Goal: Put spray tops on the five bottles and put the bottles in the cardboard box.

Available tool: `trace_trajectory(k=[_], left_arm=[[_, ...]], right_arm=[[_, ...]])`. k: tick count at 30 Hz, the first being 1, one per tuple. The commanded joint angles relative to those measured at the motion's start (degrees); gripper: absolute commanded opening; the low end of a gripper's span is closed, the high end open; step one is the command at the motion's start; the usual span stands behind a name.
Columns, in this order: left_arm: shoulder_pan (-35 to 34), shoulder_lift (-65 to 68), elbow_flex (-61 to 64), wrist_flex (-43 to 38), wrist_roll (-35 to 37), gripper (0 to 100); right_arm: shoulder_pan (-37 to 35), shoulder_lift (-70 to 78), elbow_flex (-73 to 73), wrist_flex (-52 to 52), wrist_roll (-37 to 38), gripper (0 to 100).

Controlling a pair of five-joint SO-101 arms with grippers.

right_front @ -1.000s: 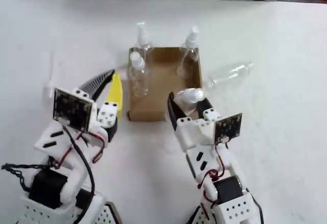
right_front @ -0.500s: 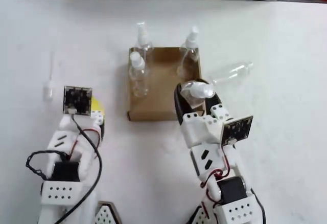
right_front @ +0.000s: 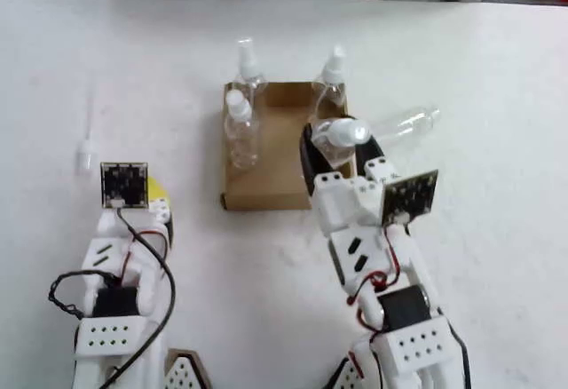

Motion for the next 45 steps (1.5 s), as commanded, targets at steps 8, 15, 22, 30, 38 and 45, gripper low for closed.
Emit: trace_trajectory(k=[8, 15, 22, 30, 38, 45], left_arm=[[1.36, -0.31, -0.26, 7.03, -13.27, 2], [1.89, -0.31, -0.26, 7.03, -13.63, 2], [1.89, -0.31, -0.26, 7.03, -13.63, 2], [1.89, -0.31, -0.26, 7.03, -13.63, 2], [1.89, -0.31, -0.26, 7.03, -13.63, 2], [1.89, -0.31, -0.26, 7.03, -13.63, 2]], right_arm=[[0.92, 24.22, -5.27, -20.0, 0.88, 1.5], [4.26, 38.9, -12.92, -23.87, 0.62, 1.5], [5.67, 53.23, -18.37, -30.2, 0.53, 1.5], [8.13, 67.38, -20.66, -38.55, 0.79, 1.5], [8.4, 76.18, -23.74, -41.71, 0.88, 1.5], [8.4, 78.64, -24.7, -41.63, 0.97, 1.5]])
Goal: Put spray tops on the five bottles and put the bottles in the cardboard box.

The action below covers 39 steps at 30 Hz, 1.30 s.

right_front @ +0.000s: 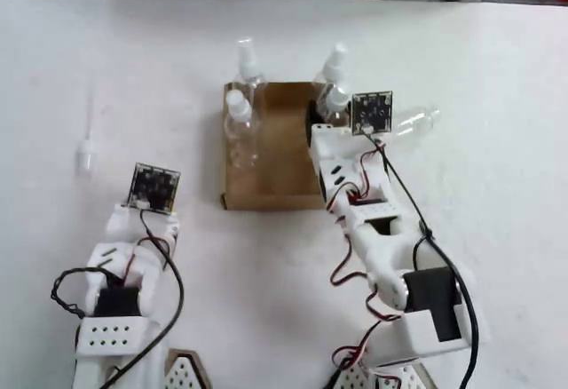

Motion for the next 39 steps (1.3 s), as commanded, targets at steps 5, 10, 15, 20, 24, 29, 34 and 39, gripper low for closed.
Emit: trace_trajectory(k=[5, 10, 15, 20, 24, 29, 34, 39], left_arm=[[0.66, -0.31, -0.26, 0.09, -0.7, 2], [0.66, -0.31, -0.26, 0.09, -0.7, 2], [0.66, -0.31, -0.26, 0.09, -0.7, 2], [0.75, -0.31, -0.26, 0.09, -0.7, 2], [0.75, -0.31, -0.26, 0.09, -0.7, 2], [0.75, -0.31, -0.26, 0.09, -0.7, 2], [0.75, -0.31, -0.26, 0.09, -0.7, 2], [0.75, -0.31, -0.26, 0.09, -0.79, 2]], right_arm=[[0.31, 1.36, -2.99, -1.27, 5.19, 1.5], [0.04, 2.33, -2.99, -1.27, 5.98, 1.5], [0.04, 3.3, -2.9, -1.27, 6.07, 1.5], [0.04, 3.74, -2.73, -1.1, 5.63, 1.5], [0.04, 3.65, -2.73, -1.1, 5.54, 1.5], [0.04, 3.65, -2.64, -1.01, 5.54, 9.9], [0.04, 3.74, -2.64, -0.92, 5.54, 17.0], [-0.13, 3.21, -2.55, -0.92, 5.54, 20.4]])
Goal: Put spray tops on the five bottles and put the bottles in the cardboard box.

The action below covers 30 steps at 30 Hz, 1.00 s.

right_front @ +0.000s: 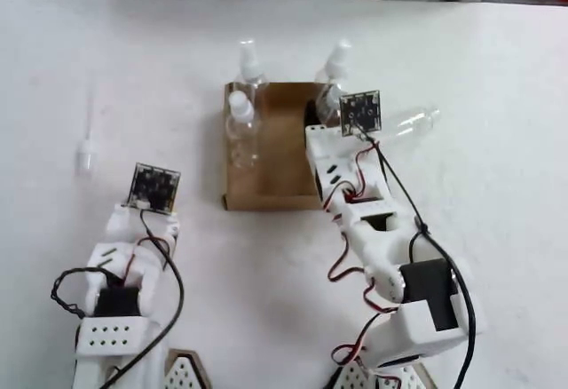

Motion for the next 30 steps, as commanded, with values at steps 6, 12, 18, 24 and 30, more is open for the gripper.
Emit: trace_trajectory(k=[6, 12, 18, 24, 30], left_arm=[[0.75, -0.31, -0.26, 0.09, -0.62, 2], [0.84, -0.31, -0.26, 0.0, -0.62, 2], [0.84, -0.31, -0.26, 0.0, -0.62, 2], [0.84, -0.31, -0.26, 0.0, -0.62, 2], [0.84, -0.31, -0.26, 0.0, -0.62, 2]], right_arm=[[-0.92, -0.4, -0.53, 0.04, 0.62, 26.7], [-1.63, -0.4, -0.44, -0.04, 0.62, 29.6], [-1.54, -1.8, -0.35, 0.04, 0.62, 32.2], [-1.54, -7.69, 1.23, 3.03, -3.52, 34.4], [-1.45, -13.23, 1.49, 9.01, -5.89, 38.3]])
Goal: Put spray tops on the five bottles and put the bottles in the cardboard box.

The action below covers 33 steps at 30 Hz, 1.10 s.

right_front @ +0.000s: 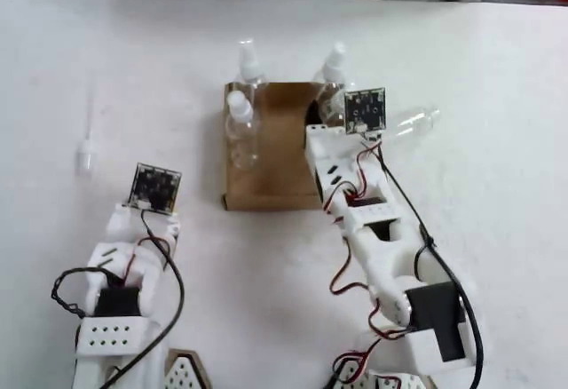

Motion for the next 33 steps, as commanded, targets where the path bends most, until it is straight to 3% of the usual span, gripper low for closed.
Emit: trace_trajectory(k=[1, 10, 23, 33], left_arm=[[0.57, -0.31, -0.26, 0.0, -0.44, 2], [0.57, -0.31, -0.26, -0.09, -0.44, 2], [0.48, -0.31, -0.26, -0.26, -0.44, 2], [0.4, -0.31, -0.26, -0.26, -0.44, 2]], right_arm=[[-0.13, -5.85, -0.26, 3.21, -3.69, 38.3], [0.22, -13.67, -0.26, 10.51, -5.01, 38.3], [0.4, -33.8, -0.26, 30.64, -5.01, 38.3], [12.18, -48.4, -5.1, 54.2, -5.01, 38.0]])
